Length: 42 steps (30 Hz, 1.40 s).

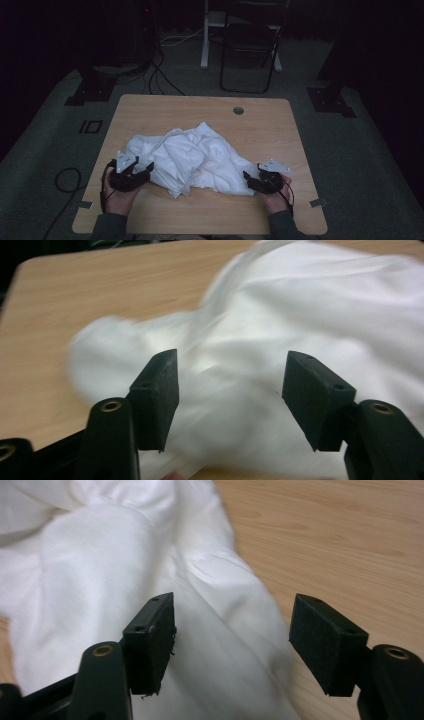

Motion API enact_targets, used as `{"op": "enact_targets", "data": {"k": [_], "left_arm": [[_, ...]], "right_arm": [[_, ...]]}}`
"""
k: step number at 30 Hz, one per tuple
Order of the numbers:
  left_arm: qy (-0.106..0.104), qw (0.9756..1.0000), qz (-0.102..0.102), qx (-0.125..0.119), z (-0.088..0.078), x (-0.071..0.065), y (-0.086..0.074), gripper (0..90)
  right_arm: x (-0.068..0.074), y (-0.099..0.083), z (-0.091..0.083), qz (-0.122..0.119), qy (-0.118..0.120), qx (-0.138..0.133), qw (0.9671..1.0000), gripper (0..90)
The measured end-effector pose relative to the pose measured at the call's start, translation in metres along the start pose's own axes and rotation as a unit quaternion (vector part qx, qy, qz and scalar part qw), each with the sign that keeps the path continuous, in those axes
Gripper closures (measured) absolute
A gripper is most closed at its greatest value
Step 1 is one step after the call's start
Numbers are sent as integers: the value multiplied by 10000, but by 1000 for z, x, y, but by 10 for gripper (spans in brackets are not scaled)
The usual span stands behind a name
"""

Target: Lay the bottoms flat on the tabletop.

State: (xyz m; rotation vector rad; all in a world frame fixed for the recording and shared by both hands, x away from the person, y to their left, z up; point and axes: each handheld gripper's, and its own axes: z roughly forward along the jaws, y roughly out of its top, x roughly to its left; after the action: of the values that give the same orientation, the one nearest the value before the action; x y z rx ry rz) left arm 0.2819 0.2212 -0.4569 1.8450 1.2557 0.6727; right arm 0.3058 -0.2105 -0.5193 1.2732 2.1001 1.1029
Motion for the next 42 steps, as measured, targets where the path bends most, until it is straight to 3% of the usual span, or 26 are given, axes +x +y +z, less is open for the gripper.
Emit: {"op": "enact_targets", "data": {"k": [1, 4, 5, 6, 8, 9, 10, 11, 16, 17, 20, 22, 23, 24, 25, 26, 27, 28, 29, 32, 33, 38, 39, 40, 41, 42], "left_arm": [[-158, 9998, 125, 4, 6, -13, 7, 378], [-315, 9992, 258, -36, 12, -27, 15, 352], [-513, 9979, 392, -40, 17, -42, 21, 316], [-513, 9979, 392, -40, 17, -42, 21, 294], [-745, 9959, 511, -25, 23, -56, 27, 280], [-888, 9941, 622, -100, 28, -71, 31, 251], [-888, 9941, 622, -100, 28, -71, 31, 237], [-989, 9921, 761, -84, 34, -84, 33, 210], [-749, 9918, 1025, 148, 54, -99, 29, 183], [-592, 9922, 1049, 310, 65, -98, 24, 183], [-479, 9927, 1016, 449, 73, -92, 18, 223], [-346, 9928, 994, 572, 77, -86, 12, 409], [-277, 9926, 1003, 632, 78, -82, 9, 409], [-274, 9924, 1005, 653, 77, -79, 8, 509], [-247, 9923, 1013, 675, 74, -73, 5, 645], [-247, 9923, 1013, 675, 74, -73, 5, 689], [-199, 9919, 1043, 700, 73, -69, 4, 740], [-164, 9917, 1046, 726, 71, -65, 2, 740], [-132, 9921, 1006, 736, 70, -61, 0, 782], [-39, 9921, 944, 825, 65, -46, -6, 805], [-9, 9923, 890, 856, 62, -39, -10, 818], [153, 9932, 748, 882, 49, -14, -22, 828], [263, 9932, 682, 904, 44, -6, -26, 830], [263, 9932, 682, 904, 44, -6, -26, 830], [335, 9927, 640, 964, 41, 2, -31, 831], [335, 9927, 640, 964, 41, 2, -31, 832]], "right_arm": [[6, 4, 4, -56, 59, 7, 10000, 297], [11, 9, 9, -104, 102, 25, 9999, 267], [15, 12, 15, -146, 138, 66, 9998, 243], [15, 12, 15, -146, 138, 66, 9998, 243], [19, 15, 21, -177, 166, 129, 9996, 225], [21, 17, 27, -217, 188, 211, 9994, 208], [21, 17, 27, -217, 188, 211, 9994, 208], [23, 18, 33, -259, 182, 302, 9990, 196], [25, 18, 46, -334, 188, 470, 9982, 172], [25, 17, 52, -375, 185, 559, 9976, 170], [25, 16, 57, -406, 179, 688, 9966, 175], [25, 15, 62, -431, 169, 813, 9956, 208], [24, 15, 63, -382, 204, 821, 9957, 230], [23, 16, 63, -379, 188, 843, 9955, 259], [23, 18, 63, -417, 183, 886, 9950, 341], [23, 18, 63, -417, 183, 886, 9950, 341], [21, 20, 62, -481, 206, 912, 9945, 444], [21, 20, 62, -481, 206, 912, 9945, 444], [19, 22, 62, -552, 213, 934, 9939, 535], [18, 23, 62, -600, 165, 928, 9937, 607], [15, 24, 62, -608, 38, 914, 9939, 644], [5, 23, 61, -475, -248, 887, 9946, 651], [-2, 22, 60, -411, -495, 873, 9941, 650], [-2, 22, 60, -411, -495, 873, 9941, 650], [-9, 21, 58, -353, -763, 882, 9925, 651], [-9, 21, 58, -353, -763, 882, 9925, 651]]}}
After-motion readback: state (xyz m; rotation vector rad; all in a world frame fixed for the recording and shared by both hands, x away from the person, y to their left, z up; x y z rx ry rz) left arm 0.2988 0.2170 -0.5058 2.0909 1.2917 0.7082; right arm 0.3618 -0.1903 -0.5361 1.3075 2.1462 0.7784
